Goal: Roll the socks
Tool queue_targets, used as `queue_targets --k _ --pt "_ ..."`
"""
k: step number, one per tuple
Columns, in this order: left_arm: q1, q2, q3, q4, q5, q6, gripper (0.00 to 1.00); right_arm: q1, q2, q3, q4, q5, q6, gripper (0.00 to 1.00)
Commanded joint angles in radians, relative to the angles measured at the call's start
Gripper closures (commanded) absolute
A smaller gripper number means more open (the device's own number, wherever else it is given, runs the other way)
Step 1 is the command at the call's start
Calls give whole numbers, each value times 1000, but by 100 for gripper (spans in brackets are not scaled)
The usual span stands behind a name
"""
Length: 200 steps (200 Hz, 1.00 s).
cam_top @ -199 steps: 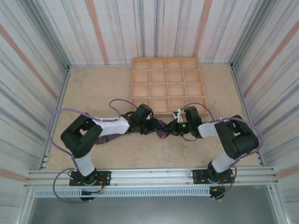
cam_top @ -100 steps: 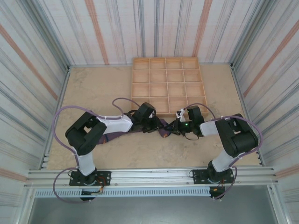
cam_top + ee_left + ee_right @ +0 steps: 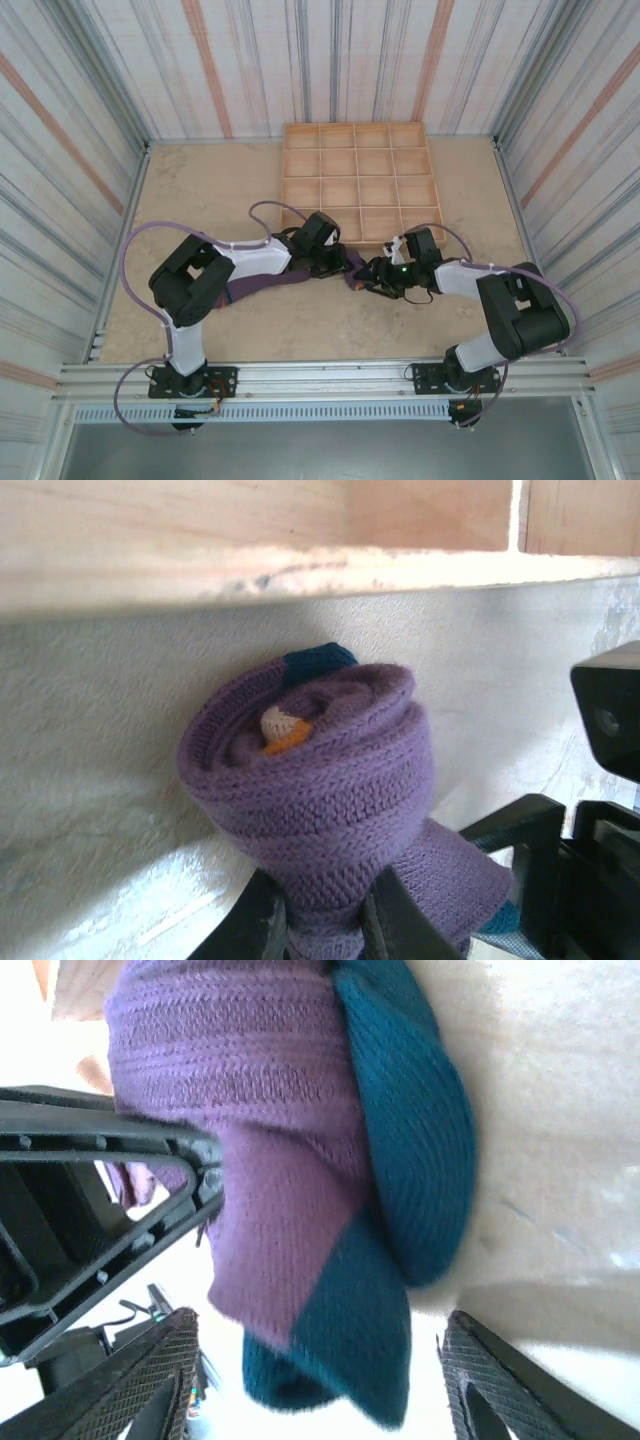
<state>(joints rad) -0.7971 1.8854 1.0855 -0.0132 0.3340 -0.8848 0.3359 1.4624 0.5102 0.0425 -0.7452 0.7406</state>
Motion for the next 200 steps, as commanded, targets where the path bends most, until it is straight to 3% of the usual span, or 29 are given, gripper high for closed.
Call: queue_targets --k 1,45,93,148,200 --pt "17 44 1 -136 11 88 100 4 -65 57 -219 90 -78 25" --pt "32 62 12 -151 93 174 100 4 -67 140 -319 195 -163 19" --pt "39 81 40 -206 149 264 100 6 28 170 -241 195 -166 18" --pt "48 86 21 -191 180 304 100 18 152 158 -120 172 -135 23" --pt "61 89 -5 -155 191 296 100 57 177 114 -88 184 -116 37"
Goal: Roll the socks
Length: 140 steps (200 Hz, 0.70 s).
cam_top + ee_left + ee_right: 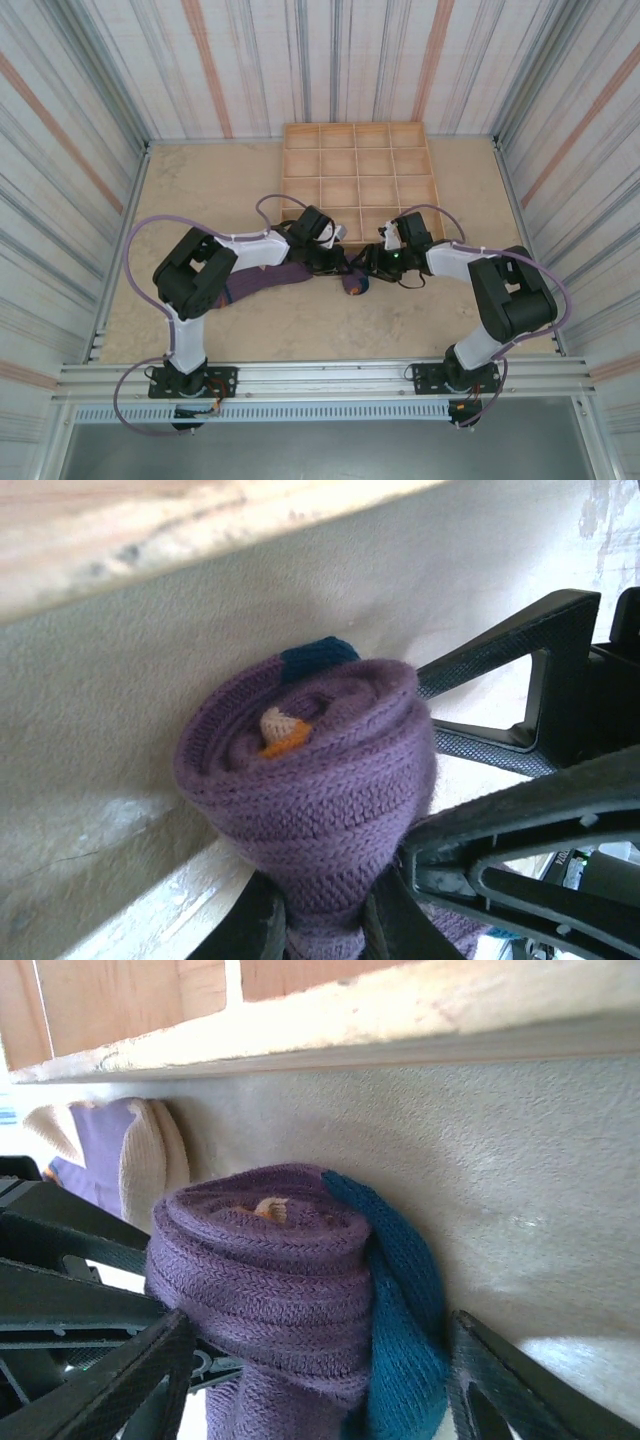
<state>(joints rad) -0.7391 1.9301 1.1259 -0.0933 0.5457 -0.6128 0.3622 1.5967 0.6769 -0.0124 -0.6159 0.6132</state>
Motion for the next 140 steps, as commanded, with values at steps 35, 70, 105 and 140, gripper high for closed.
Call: queue_targets --k 35,70,105,140 --pt "3 38 -69 -47 -33 3 100 44 69 -111 52 34 62 51" --pt "4 30 -85 -43 -54 -28 95 58 68 -147 92 43 91 71" --pt "10 17 -141 13 -57 -93 79 58 50 -158 93 50 93 96" --pt "15 -6 -193 61 -51 -149 59 58 6 -160 72 69 85 100"
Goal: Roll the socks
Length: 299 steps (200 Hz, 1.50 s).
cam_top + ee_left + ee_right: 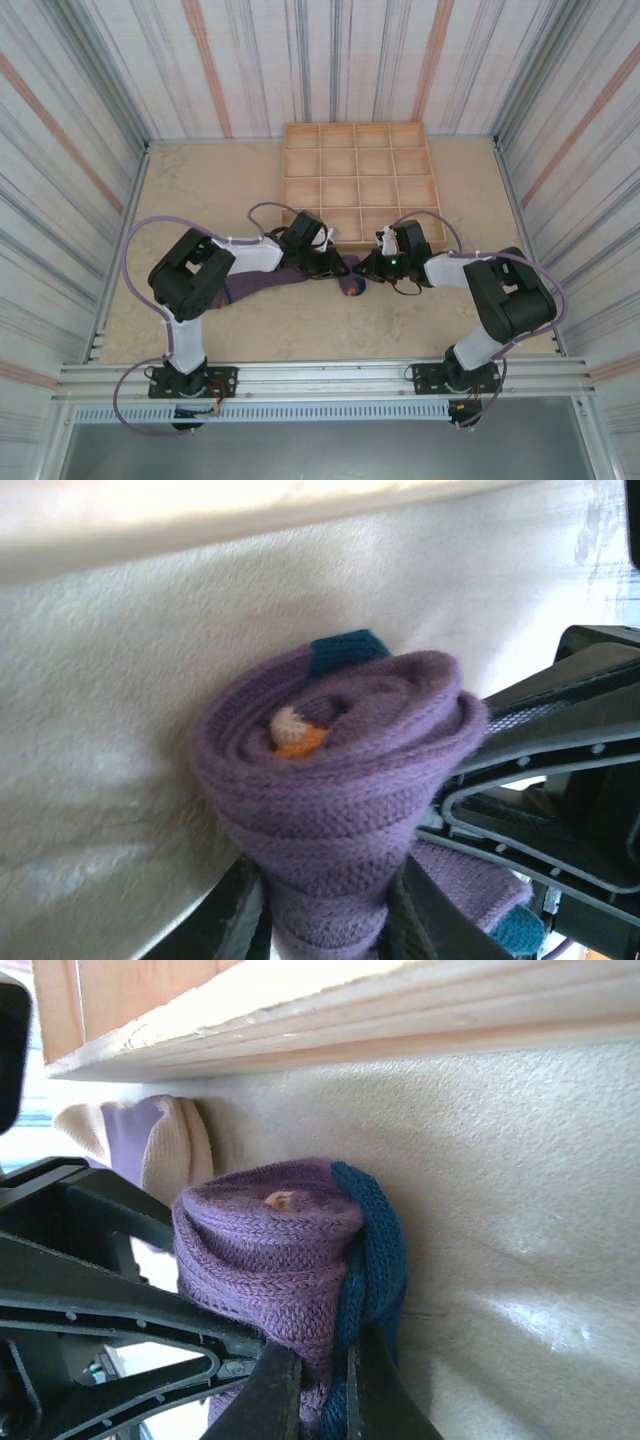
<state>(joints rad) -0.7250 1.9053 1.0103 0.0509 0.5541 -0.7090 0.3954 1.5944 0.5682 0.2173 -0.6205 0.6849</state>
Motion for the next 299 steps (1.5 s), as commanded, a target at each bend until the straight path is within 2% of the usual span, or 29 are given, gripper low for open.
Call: queue_targets --k 1,24,40,54,67,73,78,91,124,150,197,209,218,227,237,265,299 --pt "1 18 -79 -81 -60 -54 58 25 6 -51 -158 74 13 100" --pt "1 -7 -86 -86 -68 -67 50 24 -38 -50 -182 90 8 100" --pt "1 -38 -91 -100 -95 -73 35 20 -77 -49 -205 102 2 100" --pt "2 -64 -89 -118 -110 -71 26 13 -110 -47 -226 106 -2 100" --pt "2 -86 -82 -132 -116 -68 23 4 -140 -43 -248 112 -8 100" --pt "1 -95 -77 -140 -121 -67 19 1 -154 -41 -259 113 -11 100" --pt "1 -104 -74 -149 -126 -67 8 -1 -165 -38 -270 117 -15 100" --pt "0 -122 -63 -164 -134 -64 2 -10 -187 -26 -300 120 -26 100" --pt "-6 -170 -24 -226 -169 -42 1 -40 -245 11 -376 122 -51 100" --pt "-32 -234 13 -311 -256 11 1 -65 -291 57 -452 136 -79 100" --pt "-56 -319 31 -352 -372 65 1 -128 -327 148 -564 133 -136 100" --pt "-56 -331 64 -412 -387 121 1 -157 -329 180 -598 134 -161 100" --pt "-50 -322 120 -526 -396 163 1 -182 -333 204 -624 136 -179 100" --pt "-53 -318 161 -616 -468 173 2 -208 -333 230 -644 142 -194 100" --pt "-60 -353 142 -626 -537 180 1 -236 -326 262 -665 140 -214 100" --pt "-5 -469 45 -546 -496 166 1 -299 -279 373 -730 160 -268 100" --pt "32 -497 76 -644 -518 226 1 -316 -175 503 -777 211 -336 100"
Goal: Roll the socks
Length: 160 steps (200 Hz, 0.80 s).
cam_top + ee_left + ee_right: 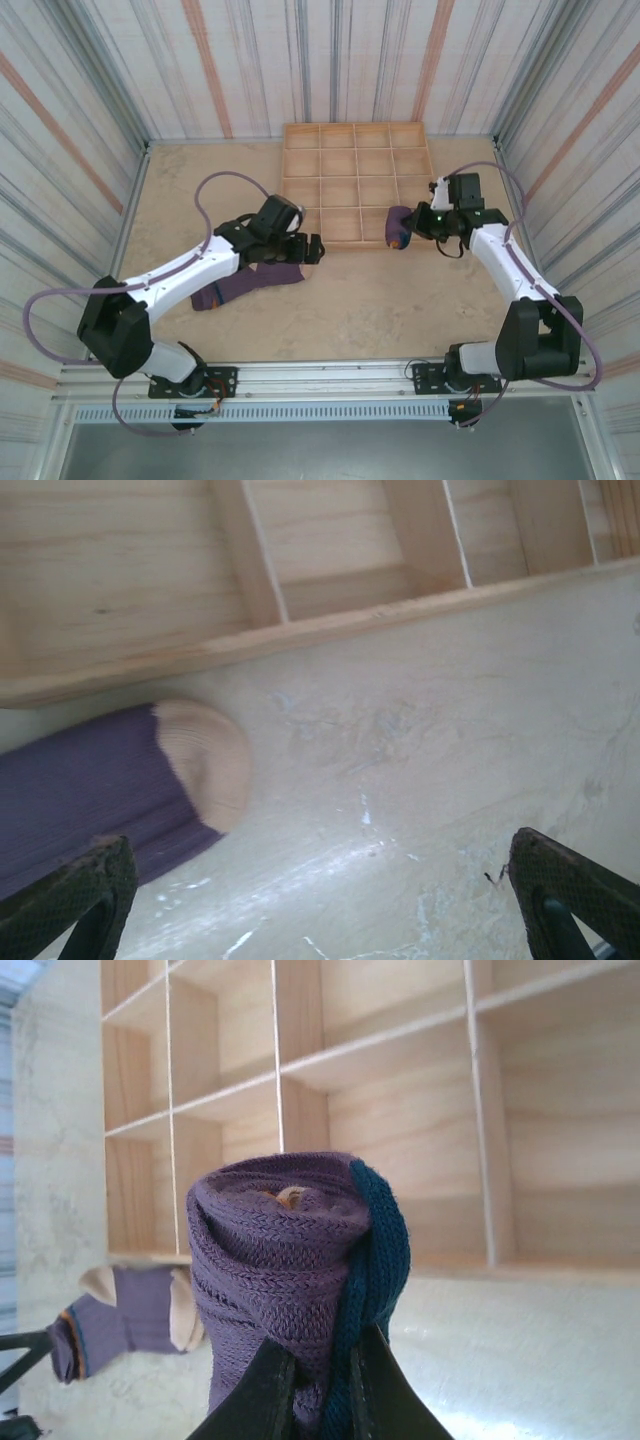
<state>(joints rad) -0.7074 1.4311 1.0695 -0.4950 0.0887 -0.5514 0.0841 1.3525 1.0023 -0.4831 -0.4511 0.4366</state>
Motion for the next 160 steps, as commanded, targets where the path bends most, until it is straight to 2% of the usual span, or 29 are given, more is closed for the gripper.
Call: queue_targets --k 1,25,41,56,86,110,119,131,160 --pt "14 -24 17 -99 -52 71 1 -5 70 72 -77 44 -90 100" --pt "18 -35 34 -155 -44 148 1 -6 146 147 -109 103 -135 100" --pt "17 -47 29 -185 -105 178 1 -10 183 185 -131 158 -166 100" --pt "21 -88 -18 -147 -148 200 1 -18 212 226 -170 189 -191 100" --pt "49 -123 -44 -121 -90 256 1 -33 240 279 -215 254 -226 100" --pt "60 -142 -44 -133 -126 238 1 -47 261 300 -219 294 -257 100" --pt "97 -127 -25 -179 -63 219 1 -47 276 307 -221 314 -274 100" --pt "135 -131 -46 -161 16 213 1 -48 290 303 -203 321 -293 100" --pt "155 -226 -115 -108 -69 192 1 -51 302 249 -113 310 -330 100"
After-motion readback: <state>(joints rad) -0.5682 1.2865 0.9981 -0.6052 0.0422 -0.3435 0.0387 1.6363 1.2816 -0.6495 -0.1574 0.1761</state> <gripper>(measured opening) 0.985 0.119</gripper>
